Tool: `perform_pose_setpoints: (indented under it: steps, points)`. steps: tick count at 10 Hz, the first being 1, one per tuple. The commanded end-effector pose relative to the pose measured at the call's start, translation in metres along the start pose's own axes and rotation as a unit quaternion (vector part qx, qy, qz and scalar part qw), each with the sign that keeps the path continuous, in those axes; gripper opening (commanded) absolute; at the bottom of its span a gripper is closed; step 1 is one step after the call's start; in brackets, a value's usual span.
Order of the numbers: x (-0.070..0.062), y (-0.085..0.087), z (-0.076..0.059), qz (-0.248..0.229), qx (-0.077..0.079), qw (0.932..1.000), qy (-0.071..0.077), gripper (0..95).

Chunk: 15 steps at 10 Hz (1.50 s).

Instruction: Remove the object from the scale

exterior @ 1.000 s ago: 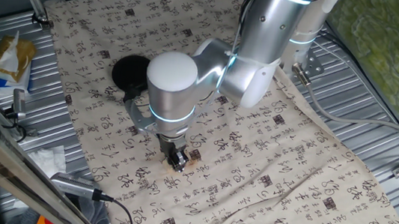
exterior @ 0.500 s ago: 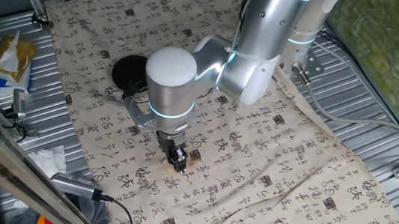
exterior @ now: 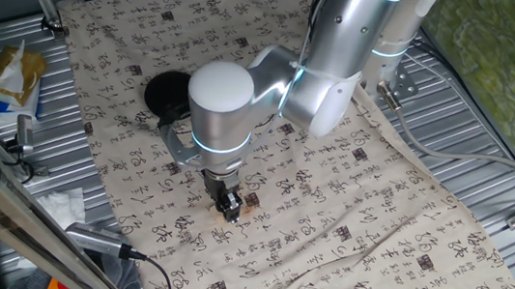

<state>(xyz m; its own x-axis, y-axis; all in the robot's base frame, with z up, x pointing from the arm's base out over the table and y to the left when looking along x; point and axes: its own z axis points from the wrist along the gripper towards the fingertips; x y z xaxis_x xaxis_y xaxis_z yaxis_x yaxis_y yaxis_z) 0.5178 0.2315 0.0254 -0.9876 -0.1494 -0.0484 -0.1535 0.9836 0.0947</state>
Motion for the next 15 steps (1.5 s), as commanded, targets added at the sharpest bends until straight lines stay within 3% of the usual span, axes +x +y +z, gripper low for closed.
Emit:
perform_pose_setpoints:
  steps: [1,12,13,15]
  points:
    - [0.001,0.0,-0.001,0.0,0.0,1.0,0.0,57.0]
    - [0.001,0.0,-0.001,0.0,0.0,1.0,0.0,57.0]
    - [0.003,-0.027,-0.058,-0.004,-0.008,0.9998,0.017,0.0]
    - [0.003,-0.027,-0.058,-0.005,-0.007,0.9998,0.017,0.0]
